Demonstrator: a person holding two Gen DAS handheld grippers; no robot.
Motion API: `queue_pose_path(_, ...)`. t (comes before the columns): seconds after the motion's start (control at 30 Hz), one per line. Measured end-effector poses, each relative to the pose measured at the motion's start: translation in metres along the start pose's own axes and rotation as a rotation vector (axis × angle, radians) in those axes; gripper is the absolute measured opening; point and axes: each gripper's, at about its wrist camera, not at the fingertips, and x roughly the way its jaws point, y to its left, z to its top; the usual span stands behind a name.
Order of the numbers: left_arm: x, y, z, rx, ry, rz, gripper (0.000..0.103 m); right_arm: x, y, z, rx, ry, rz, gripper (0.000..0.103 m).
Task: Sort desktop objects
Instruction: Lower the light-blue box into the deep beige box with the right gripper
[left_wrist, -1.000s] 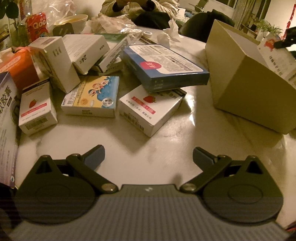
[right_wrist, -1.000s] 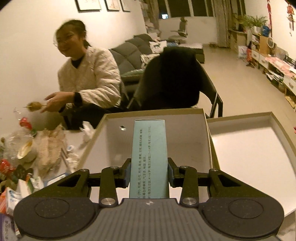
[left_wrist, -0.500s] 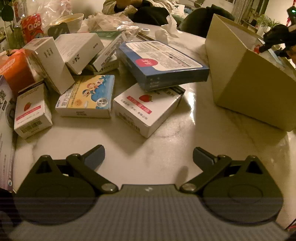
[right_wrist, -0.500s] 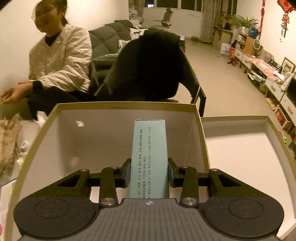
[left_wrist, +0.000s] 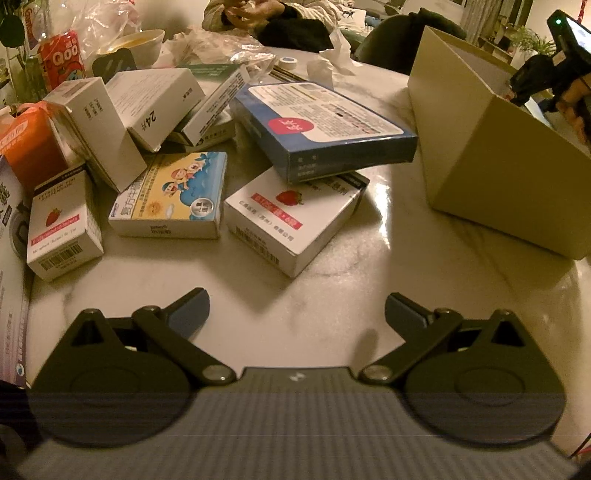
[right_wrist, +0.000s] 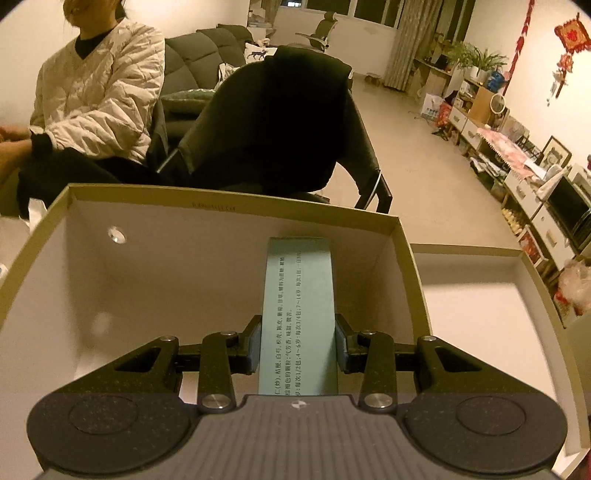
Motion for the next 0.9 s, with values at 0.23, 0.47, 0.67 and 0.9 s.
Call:
queue_pose_path(0.23,0.0,0.003,0.0,-0.006,-0.007,-0.006,0.103,0.003,0.01,-0.002,-0.083,-0.006,-0.039,0.042)
queue_pose_path(0.47,0.0,0.004,-0.001,-0.01,-0.017,-0.002,0.103,-0.013,0.024,-0.008,-0.273,-0.065,-0.136,0.054)
queue_pose_path(0.67,0.0,0.004,-0.002,-0.012,-0.024,-0.003,0.103,-0.032,0.026,-0.011,-0.36,-0.144,-0.08,0.047)
queue_pose_path(0.9,0.0,0.004,-0.002,-0.009,-0.023,-0.001,0.103,-0.026,0.056,-0.025,-0.524,-0.145,-0.065,0.038)
